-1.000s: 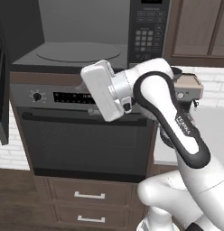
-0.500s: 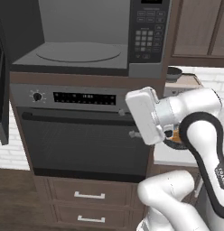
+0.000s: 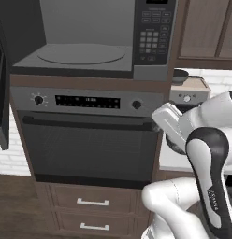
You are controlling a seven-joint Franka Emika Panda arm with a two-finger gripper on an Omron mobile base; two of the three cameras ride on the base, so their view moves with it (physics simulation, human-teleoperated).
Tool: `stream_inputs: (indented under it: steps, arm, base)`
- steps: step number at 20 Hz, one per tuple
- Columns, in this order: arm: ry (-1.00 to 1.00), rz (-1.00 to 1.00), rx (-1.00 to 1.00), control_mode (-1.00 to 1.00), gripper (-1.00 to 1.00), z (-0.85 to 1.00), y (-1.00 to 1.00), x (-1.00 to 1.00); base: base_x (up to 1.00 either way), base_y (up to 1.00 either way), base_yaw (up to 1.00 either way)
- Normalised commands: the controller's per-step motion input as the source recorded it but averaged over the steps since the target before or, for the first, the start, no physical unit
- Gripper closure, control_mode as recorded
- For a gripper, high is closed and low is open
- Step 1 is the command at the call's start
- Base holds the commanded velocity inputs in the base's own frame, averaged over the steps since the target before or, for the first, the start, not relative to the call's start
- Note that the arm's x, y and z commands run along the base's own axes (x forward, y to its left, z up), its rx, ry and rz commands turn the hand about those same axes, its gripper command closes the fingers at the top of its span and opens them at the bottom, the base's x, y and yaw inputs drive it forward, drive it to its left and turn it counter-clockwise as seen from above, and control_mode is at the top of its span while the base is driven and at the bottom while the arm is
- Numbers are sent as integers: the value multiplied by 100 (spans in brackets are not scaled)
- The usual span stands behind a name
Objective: Open the microwave, place the bowl with waffle inside the microwave, then close the microwave door and turn it on.
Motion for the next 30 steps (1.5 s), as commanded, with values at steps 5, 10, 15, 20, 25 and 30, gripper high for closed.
stream_inputs:
  steps: [5, 10, 15, 20, 25, 30]
  arm:
    - [7, -42, -39, -100, -100, -35, -100, -2]
    - [3, -20, -4, -100, -100, -30, -100, -15]
    - [0, 1, 10, -100, -100, -25, -96, -23]
    - [2, 9, 4, -100, -100, -2, -58, 7]
    - [1, 15, 2, -100, -100, -9, -29, 45]
    - [9, 15, 0, -100, -100, -24, -13, 57]
  base:
    - [0, 0, 0]
    - [0, 0, 0]
    - [0, 0, 0]
    - [0, 0, 0]
    - [0, 0, 0]
    - [0, 0, 0]
